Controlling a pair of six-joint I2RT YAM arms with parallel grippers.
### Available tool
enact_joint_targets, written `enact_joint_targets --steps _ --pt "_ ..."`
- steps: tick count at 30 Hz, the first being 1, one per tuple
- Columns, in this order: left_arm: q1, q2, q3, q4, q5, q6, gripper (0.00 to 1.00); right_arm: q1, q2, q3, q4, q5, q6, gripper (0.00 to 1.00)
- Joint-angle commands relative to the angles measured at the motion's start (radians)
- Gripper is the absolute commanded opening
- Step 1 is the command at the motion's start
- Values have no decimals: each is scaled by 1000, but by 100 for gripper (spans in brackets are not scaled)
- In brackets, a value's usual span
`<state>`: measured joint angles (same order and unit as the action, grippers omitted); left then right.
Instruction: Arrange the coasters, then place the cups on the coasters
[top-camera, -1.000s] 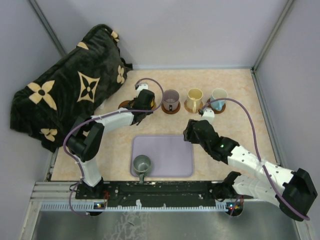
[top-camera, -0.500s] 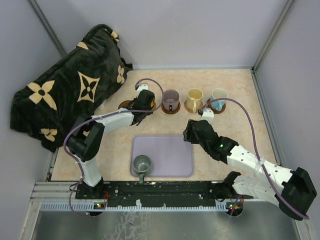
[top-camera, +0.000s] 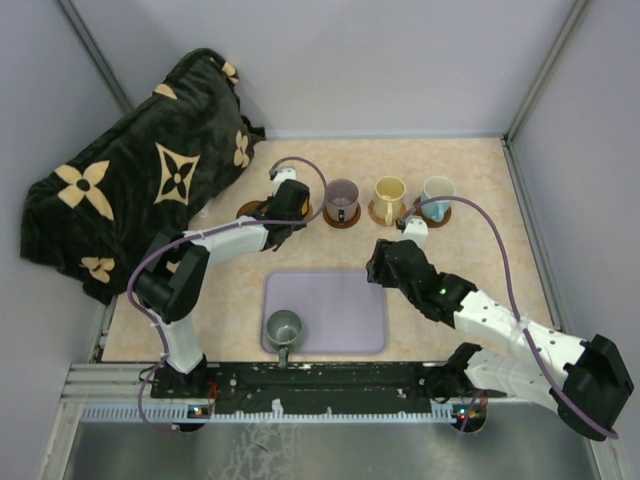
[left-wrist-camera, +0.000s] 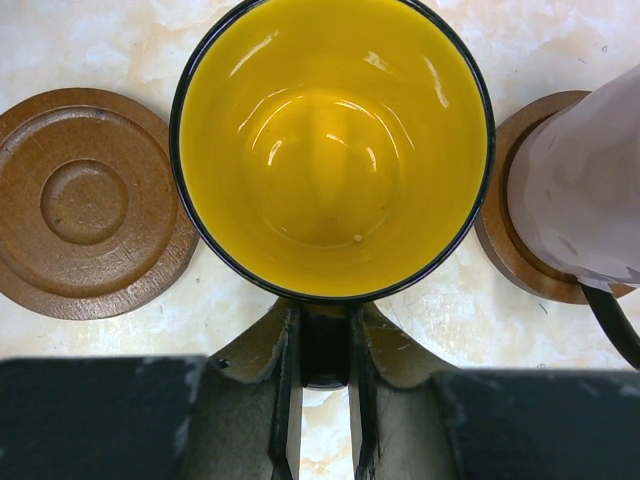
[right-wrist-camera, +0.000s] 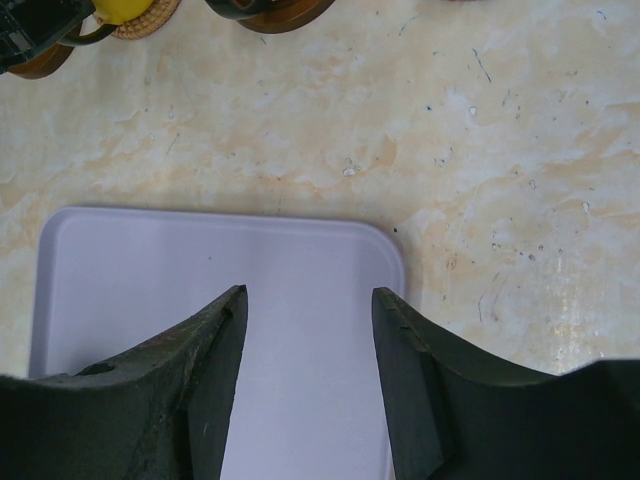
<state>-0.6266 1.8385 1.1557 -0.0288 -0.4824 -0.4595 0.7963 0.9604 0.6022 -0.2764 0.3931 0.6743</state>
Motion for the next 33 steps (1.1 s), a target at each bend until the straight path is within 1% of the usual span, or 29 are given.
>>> enact_joint_targets --steps 1,5,7,8,10,11,13,33 --pt "-4 0 -2 45 -24 -23 13 8 5 6 38 1 4 53" --pt "-4 -5 -1 34 -24 -22 23 8 5 5 38 1 4 53" --pt "-4 -8 -1 29 -25 -24 33 8 3 5 40 0 5 53" --pt "-4 -7 1 27 -25 -23 36 8 3 6 39 1 4 54" --pt "-4 -8 0 20 -28 -24 37 8 3 5 39 2 4 57" --pt "-4 -8 1 18 -30 -24 40 7 3 5 39 3 4 58" --pt "-4 -11 2 13 -30 -21 42 7 2 6 39 3 4 59" --pt "-5 -66 -64 -21 -36 -12 43 8 -2 -1 51 -4 9 59"
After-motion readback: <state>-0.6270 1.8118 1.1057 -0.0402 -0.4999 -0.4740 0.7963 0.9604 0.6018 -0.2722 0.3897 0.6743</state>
